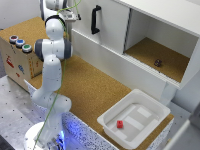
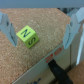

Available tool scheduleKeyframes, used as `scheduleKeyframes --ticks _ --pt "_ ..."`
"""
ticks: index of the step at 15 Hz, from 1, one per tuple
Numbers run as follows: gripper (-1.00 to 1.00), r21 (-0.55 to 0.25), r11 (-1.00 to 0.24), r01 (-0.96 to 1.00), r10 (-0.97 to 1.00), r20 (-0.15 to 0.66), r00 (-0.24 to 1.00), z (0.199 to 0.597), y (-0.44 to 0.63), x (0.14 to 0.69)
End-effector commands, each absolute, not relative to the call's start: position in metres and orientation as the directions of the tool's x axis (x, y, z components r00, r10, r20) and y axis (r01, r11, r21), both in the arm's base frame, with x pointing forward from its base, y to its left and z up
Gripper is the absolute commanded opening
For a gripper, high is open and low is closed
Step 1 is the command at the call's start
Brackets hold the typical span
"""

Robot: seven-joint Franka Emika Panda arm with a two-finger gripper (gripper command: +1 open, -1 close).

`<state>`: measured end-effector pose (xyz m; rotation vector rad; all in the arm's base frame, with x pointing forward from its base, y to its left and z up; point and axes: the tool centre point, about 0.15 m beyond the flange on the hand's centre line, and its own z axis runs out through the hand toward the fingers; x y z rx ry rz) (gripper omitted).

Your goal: Place the yellow block on top of the drawer

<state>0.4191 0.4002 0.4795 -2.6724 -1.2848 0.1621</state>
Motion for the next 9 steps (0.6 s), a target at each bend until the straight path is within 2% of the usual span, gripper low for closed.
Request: scheduleKeyframes --ticks 1,3,9 --pt "1.0 -0.248 -0.776 0.58 0.574 0.104 0.812 0.463 0.346 0.363" --pt "1.0 -0.23 -0.823 0.519 0.509 0.103 0.854 0.469 0.34 0.349" --pt "1.0 -0.253 -0.904 0.345 0.347 0.04 0.937 0.475 0.333 0.294"
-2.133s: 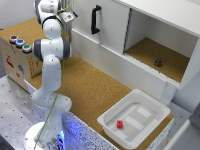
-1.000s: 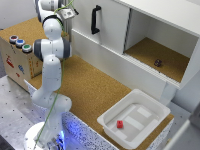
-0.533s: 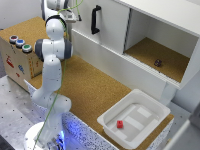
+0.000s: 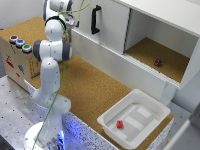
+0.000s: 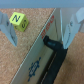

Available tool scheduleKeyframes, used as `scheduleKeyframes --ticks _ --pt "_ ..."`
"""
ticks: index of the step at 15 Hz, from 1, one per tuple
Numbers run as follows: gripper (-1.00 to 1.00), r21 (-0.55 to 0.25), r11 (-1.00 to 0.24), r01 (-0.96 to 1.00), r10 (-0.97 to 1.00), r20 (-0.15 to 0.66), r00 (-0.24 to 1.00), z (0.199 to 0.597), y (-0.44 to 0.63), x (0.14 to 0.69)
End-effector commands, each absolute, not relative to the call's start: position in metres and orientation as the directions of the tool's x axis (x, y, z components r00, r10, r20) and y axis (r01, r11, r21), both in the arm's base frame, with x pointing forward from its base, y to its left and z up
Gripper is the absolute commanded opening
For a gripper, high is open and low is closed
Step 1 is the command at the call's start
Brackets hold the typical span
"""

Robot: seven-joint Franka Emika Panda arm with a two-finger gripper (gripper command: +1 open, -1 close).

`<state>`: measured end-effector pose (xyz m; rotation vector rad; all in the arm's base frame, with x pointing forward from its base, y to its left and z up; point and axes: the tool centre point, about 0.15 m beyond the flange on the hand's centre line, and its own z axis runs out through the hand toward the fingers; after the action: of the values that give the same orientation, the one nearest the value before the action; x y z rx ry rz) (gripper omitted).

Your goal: Place the yellow block on top of the drawer

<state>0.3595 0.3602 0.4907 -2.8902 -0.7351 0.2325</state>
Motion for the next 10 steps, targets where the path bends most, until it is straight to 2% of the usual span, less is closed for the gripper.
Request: scheduleKeyframes --ticks 1,5,8,10 --pt "1.0 -0.242 -0.906 0.346 0.347 0.039 0.937 0.474 0.33 0.287" --pt "1.0 -0.205 -0.9 0.385 0.371 0.105 0.923 0.468 0.308 0.263" --pt "1.0 -0.162 -0.915 0.369 0.354 0.117 0.928 0.447 0.298 0.262" --pt "1.0 -0.195 -0.942 0.275 0.251 0.138 0.958 0.426 0.293 0.27"
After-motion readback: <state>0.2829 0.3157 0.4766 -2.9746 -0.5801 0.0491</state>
